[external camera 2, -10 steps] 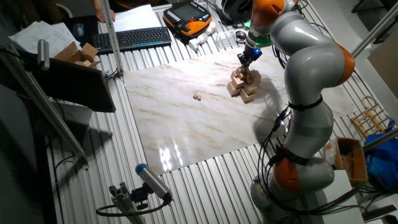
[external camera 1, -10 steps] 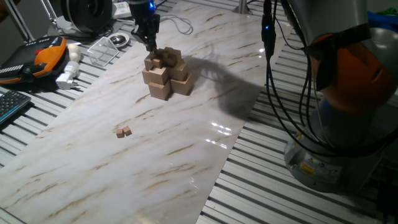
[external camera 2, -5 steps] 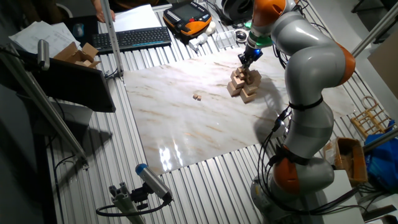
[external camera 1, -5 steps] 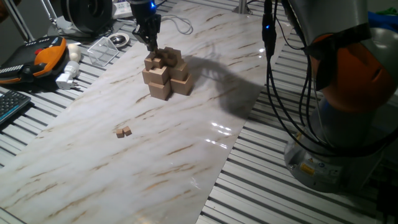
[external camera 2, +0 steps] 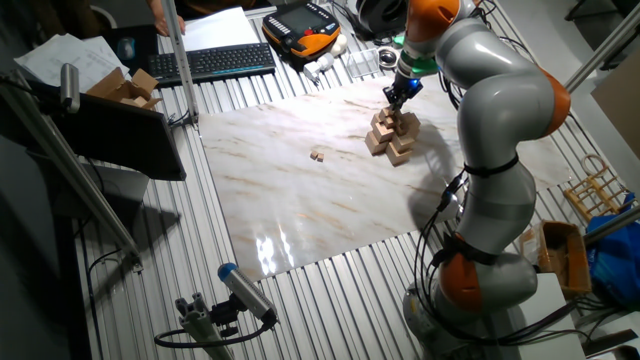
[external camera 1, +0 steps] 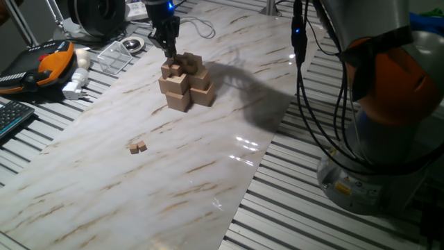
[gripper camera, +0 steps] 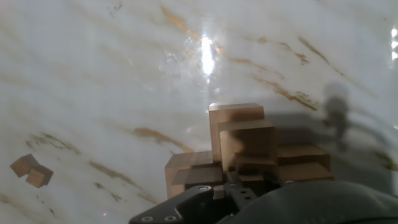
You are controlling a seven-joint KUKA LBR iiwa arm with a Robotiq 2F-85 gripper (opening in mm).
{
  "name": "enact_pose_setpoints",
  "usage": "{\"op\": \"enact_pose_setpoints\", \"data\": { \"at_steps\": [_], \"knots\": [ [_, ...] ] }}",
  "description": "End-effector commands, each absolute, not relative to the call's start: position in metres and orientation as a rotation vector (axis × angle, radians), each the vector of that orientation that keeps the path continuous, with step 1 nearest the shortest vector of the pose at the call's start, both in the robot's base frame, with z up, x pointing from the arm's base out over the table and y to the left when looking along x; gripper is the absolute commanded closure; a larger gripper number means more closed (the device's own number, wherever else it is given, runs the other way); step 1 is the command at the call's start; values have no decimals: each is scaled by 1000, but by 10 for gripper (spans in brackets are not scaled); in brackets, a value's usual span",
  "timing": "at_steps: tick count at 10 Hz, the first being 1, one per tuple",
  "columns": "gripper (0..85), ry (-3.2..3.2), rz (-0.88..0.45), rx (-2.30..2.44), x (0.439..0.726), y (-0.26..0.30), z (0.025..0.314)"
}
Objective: Stack the blocks into a cross shape
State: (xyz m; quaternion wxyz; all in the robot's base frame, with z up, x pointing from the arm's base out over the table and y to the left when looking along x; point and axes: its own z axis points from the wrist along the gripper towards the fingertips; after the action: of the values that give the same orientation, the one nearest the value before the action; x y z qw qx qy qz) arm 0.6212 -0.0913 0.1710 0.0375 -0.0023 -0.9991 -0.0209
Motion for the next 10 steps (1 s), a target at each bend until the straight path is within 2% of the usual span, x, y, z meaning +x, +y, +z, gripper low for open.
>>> {"op": "enact_pose_setpoints", "data": {
  "at_steps": [1, 4, 10],
  "knots": [
    [850, -3064, -65, -8, 621, -91, 171],
    [850, -3057, -102, -27, 620, -91, 171],
    [850, -3066, -58, -20, 620, -91, 172]
  ]
}}
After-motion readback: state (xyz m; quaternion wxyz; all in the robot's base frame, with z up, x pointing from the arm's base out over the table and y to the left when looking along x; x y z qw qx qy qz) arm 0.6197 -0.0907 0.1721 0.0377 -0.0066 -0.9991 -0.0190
